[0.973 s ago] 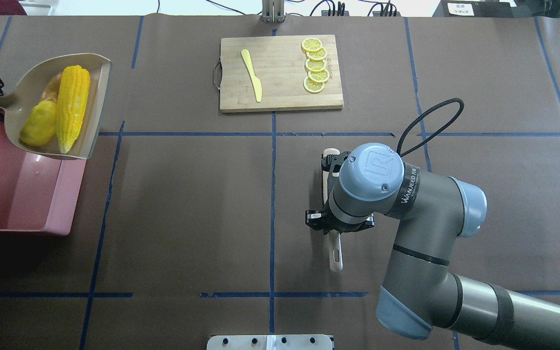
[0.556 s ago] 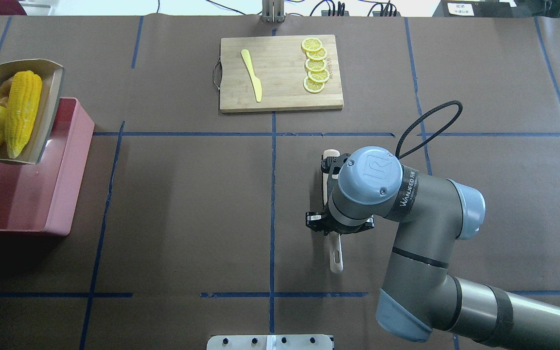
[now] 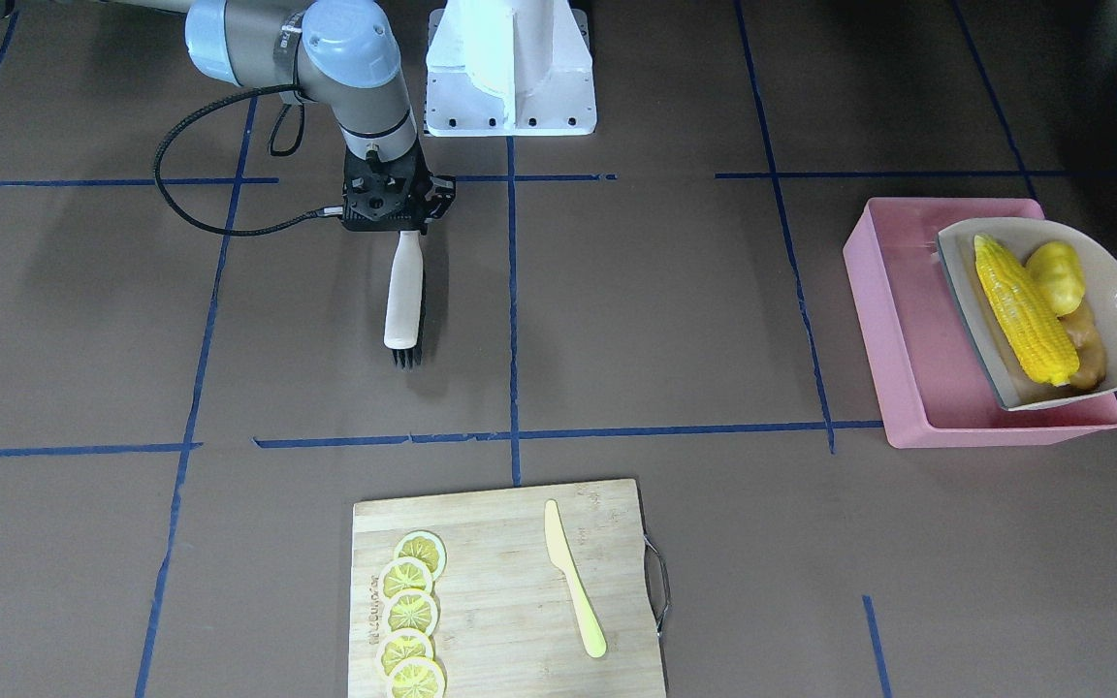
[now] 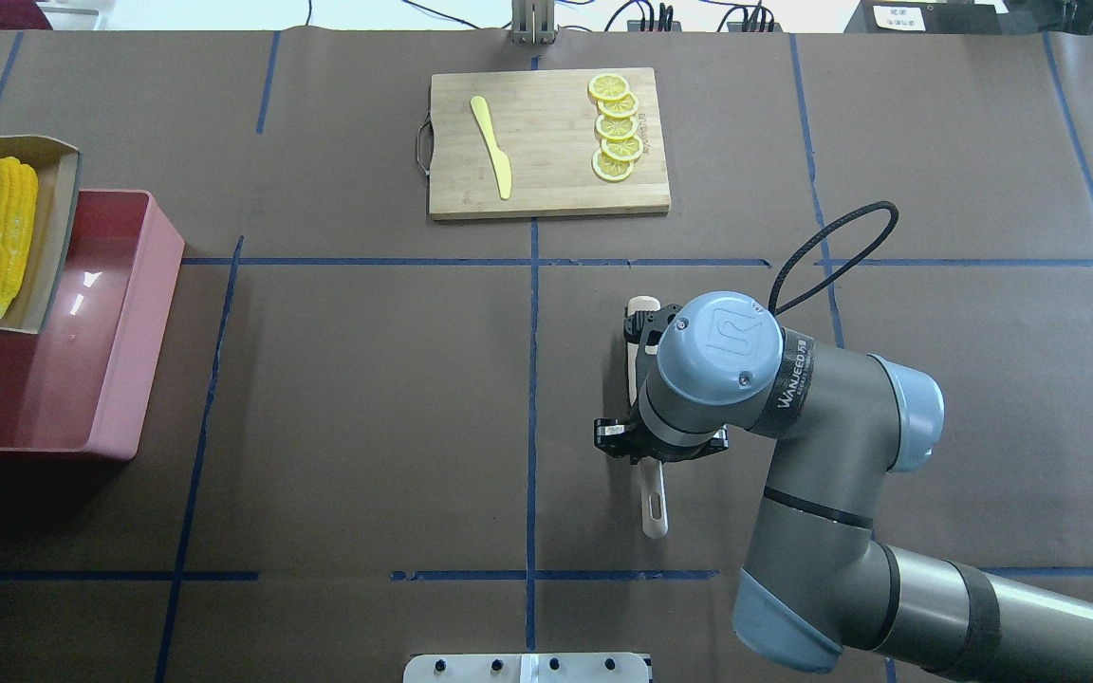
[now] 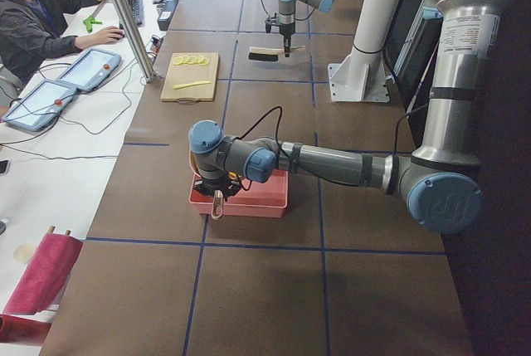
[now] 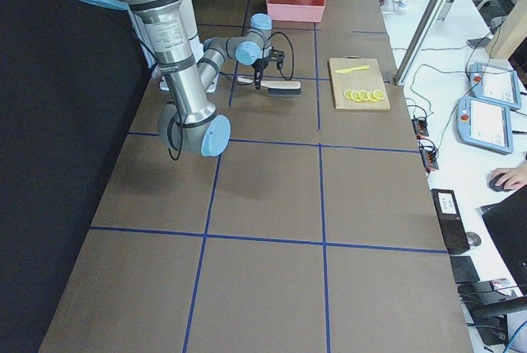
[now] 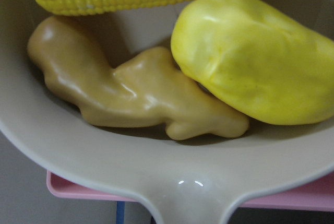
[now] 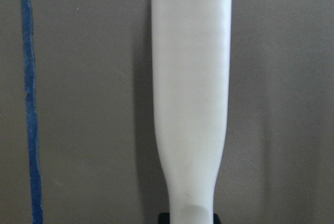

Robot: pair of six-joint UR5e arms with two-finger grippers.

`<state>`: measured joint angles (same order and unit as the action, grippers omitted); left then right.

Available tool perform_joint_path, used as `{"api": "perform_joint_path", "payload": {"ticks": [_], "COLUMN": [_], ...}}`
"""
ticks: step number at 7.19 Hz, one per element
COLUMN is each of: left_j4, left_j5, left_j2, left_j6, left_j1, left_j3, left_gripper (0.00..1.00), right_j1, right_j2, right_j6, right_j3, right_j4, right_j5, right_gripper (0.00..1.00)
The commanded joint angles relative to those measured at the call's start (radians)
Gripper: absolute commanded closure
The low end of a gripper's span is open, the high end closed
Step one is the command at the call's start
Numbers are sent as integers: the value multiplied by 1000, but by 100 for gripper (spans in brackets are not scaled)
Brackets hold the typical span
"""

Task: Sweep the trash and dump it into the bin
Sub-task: 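Tilt the dustpan over the pink bin with the left gripper to dump the vegetables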

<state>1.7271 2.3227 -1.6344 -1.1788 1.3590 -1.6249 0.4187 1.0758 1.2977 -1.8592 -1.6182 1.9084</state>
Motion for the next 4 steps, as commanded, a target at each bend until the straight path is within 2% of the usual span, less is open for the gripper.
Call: {"api": "perform_joint_path", "payload": {"ticks": [1,2,4], "left_j4": [-12,-14,-14], "left_j5": [-110,-170,-259], "left_j2": [2,4,19], "left_j6": [-4,-11,-167], "left_j1": [-3,-5,-3], "left_j3": [-33,-52,-67], "left_gripper": [100,100,100], "right_j1": [-5,-6,-9], "right_j2": [1,3,13], "right_j6": [0,0,0], "right_j3": [0,0,0], "right_j4": [1,1,3], "right_j5": [0,0,0], "right_gripper": [100,100,100]}}
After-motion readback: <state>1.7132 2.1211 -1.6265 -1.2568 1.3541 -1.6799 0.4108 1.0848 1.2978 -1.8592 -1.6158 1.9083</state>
